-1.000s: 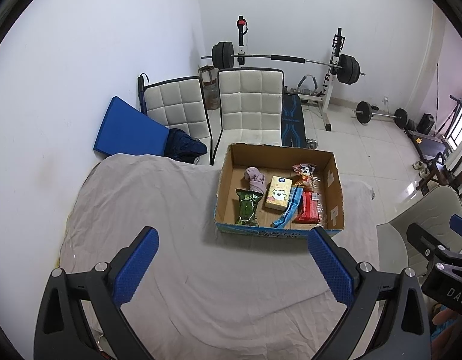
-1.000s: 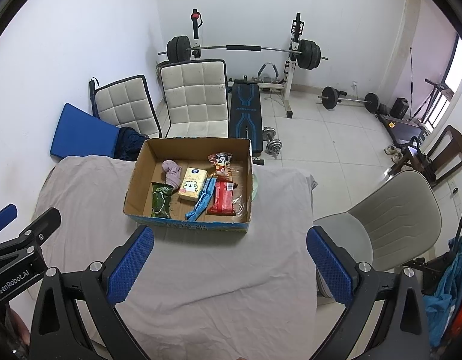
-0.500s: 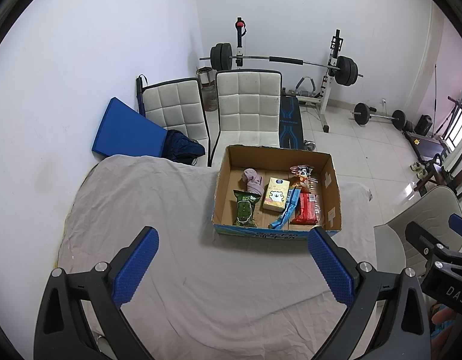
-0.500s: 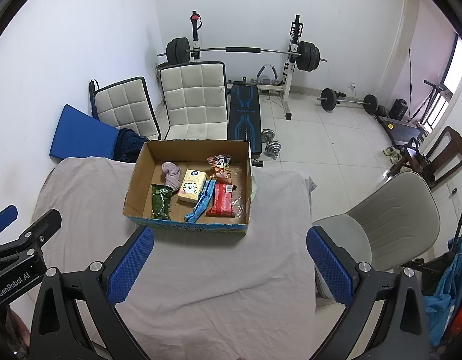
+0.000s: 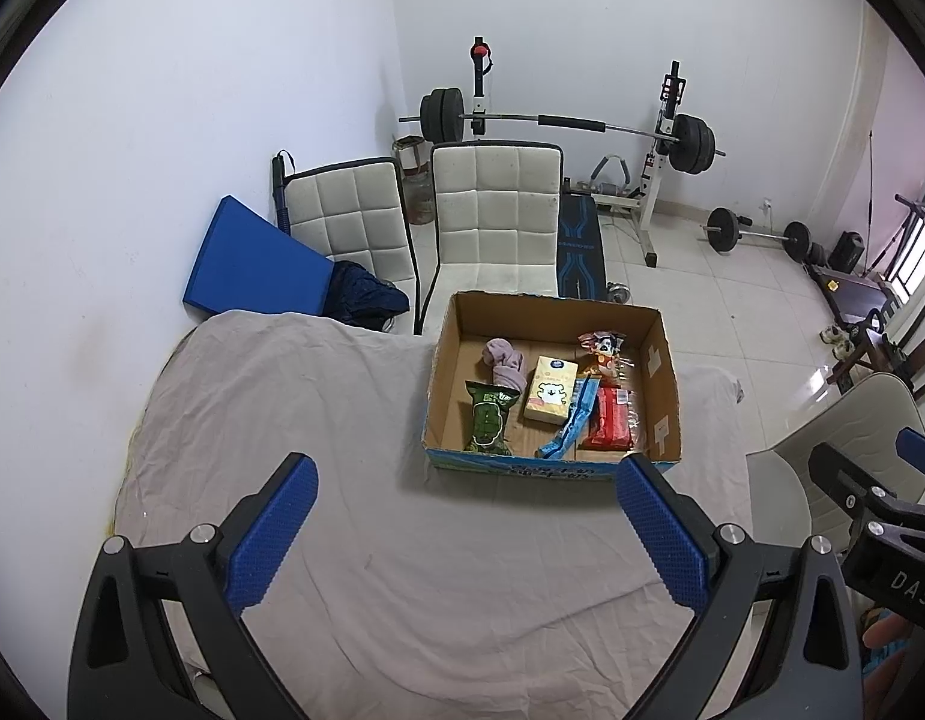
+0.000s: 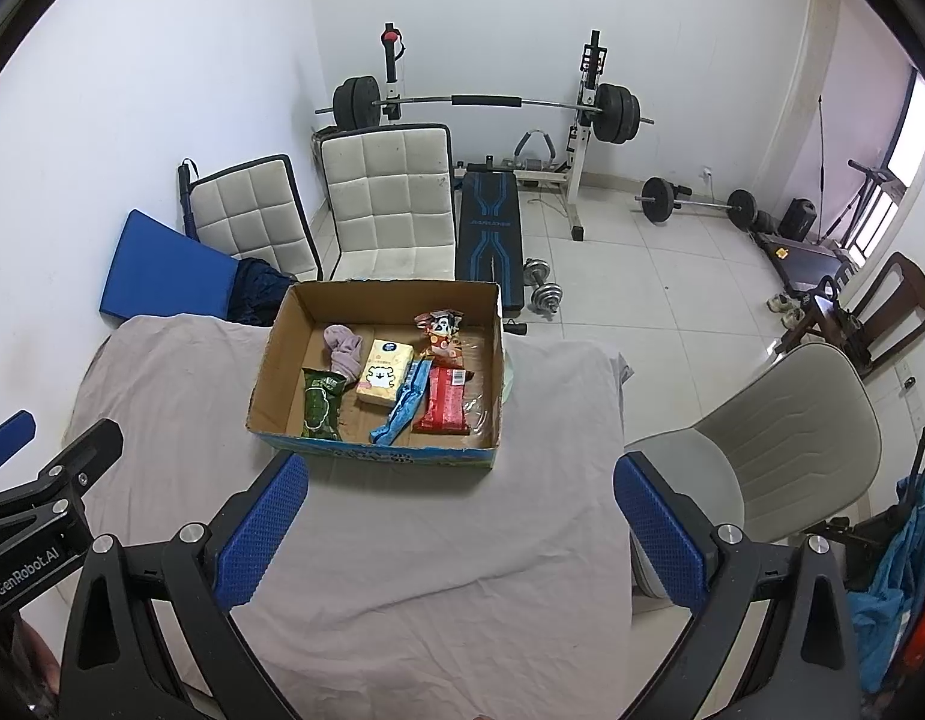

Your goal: Organize soft objects

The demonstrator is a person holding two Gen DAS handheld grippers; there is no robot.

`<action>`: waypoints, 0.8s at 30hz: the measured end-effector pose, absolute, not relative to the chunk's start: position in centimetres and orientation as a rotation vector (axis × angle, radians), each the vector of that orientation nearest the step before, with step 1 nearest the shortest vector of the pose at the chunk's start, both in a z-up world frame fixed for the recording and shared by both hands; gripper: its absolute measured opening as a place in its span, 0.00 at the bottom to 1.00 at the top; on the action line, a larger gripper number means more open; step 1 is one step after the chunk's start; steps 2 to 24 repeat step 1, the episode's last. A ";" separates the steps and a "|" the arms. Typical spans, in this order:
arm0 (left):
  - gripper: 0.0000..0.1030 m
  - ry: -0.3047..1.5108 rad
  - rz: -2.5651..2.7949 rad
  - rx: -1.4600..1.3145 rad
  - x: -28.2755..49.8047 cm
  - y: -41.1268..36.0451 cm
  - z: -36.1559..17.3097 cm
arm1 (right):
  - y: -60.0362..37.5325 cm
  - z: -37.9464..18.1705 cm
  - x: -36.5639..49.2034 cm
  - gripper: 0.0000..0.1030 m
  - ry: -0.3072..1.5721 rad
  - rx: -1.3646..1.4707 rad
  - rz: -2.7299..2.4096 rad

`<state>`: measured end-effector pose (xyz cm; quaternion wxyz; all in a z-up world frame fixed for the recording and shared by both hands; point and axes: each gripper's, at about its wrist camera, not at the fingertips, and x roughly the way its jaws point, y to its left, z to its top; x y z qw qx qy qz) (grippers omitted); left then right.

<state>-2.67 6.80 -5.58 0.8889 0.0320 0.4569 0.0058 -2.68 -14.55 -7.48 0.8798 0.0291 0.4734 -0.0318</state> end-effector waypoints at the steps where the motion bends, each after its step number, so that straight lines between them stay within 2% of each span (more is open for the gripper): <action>1: 0.99 0.948 0.013 0.067 -2.7 6.8 -5.6 | -14.6 -7.4 -2.7 1.00 0.986 0.063 -0.066; 24: 0.99 0.948 0.013 0.067 -2.7 6.8 -5.6 | -14.6 -7.4 -2.7 1.00 0.986 0.063 -0.066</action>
